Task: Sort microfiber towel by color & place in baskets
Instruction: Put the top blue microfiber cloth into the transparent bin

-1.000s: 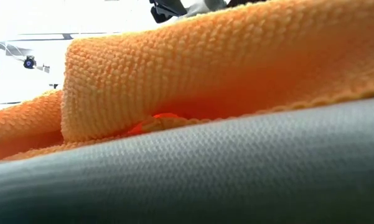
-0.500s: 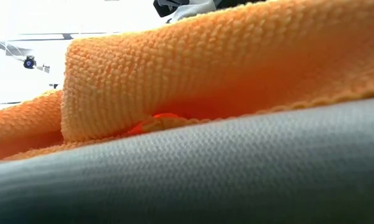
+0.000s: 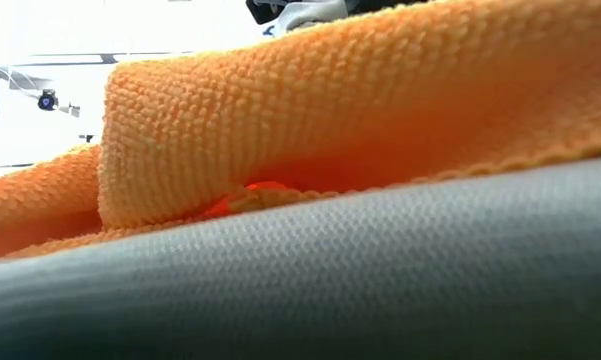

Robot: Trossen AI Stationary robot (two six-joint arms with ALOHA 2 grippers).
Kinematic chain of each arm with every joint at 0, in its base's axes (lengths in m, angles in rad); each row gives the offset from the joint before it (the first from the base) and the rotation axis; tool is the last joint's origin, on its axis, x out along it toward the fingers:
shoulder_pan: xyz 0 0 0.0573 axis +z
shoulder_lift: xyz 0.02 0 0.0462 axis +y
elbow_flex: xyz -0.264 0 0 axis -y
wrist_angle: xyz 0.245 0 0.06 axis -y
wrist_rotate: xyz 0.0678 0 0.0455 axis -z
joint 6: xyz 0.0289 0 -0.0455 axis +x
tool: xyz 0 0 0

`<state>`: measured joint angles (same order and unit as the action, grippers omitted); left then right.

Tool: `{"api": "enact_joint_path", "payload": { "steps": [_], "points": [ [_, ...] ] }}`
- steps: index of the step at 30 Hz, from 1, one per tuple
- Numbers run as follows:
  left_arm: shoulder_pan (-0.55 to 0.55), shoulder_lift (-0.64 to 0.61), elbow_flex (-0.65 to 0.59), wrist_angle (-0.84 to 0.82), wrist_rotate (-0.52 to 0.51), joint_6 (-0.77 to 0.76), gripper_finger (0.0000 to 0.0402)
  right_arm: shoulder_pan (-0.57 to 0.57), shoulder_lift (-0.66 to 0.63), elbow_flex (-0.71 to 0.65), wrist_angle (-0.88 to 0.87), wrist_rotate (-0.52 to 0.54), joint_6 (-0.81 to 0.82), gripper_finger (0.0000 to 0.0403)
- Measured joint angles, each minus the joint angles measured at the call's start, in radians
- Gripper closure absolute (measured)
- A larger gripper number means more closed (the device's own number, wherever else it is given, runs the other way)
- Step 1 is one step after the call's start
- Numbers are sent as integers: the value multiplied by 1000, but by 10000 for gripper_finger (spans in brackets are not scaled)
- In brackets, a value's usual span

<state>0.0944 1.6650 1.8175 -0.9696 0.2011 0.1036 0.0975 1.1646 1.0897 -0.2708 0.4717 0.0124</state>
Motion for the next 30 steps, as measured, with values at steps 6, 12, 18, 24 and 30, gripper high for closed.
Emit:
{"api": "enact_joint_path", "payload": {
  "steps": [6,12,18,24,30],
  "points": [
    [0,0,0,3,0,0,401,0,-70,0,-141,2,58,284],
    [0,0,0,49,0,0,401,0,-174,0,-173,3,110,284],
    [-2,0,0,140,1,-1,401,0,-237,0,-170,3,121,284],
    [-6,9,0,188,30,-17,401,0,-247,0,-170,2,103,284],
    [-36,84,0,269,131,-16,401,0,-254,0,-167,1,80,284]
  ]
}}
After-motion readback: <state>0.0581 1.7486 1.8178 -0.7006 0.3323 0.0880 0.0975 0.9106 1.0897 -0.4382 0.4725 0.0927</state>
